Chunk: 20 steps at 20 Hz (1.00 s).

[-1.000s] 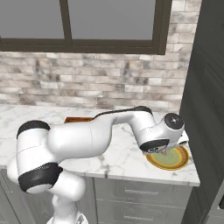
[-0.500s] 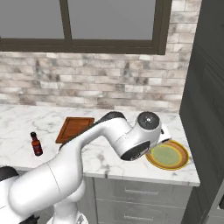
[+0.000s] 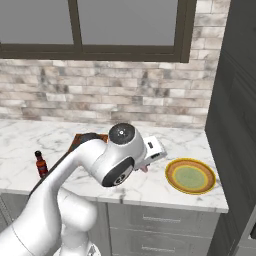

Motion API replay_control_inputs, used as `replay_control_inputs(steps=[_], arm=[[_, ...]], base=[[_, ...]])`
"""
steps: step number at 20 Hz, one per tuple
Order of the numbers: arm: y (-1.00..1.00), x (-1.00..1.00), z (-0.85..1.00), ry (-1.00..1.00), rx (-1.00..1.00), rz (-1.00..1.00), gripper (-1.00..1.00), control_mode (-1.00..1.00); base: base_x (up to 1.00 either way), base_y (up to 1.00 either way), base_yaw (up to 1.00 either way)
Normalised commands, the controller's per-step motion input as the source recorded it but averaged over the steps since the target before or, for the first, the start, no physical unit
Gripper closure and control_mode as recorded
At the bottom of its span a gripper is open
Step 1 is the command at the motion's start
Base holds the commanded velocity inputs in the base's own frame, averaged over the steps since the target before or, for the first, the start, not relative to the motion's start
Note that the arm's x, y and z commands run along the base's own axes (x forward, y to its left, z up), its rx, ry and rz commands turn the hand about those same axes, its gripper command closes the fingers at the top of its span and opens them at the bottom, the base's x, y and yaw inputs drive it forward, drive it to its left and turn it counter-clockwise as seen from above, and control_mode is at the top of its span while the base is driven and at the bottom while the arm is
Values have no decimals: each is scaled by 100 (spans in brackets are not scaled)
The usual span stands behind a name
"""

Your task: Pick the steak from the plate and place it on the cutting board. Then pick the condiment bottle from the cabinet and place it next to the cutting board.

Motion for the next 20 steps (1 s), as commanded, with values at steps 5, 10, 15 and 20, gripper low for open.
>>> replay_control_inputs(steps=[5,10,15,20], arm=[[61,-13,28,0,0,0,100,-100],[50,-9,14,0,2,1,100,-100],[49,-8,6,0,4,2,100,-100],[45,-6,3,0,6,4,100,-100]], base=[[0,0,0],[0,0,0],[0,0,0],[0,0,0]])
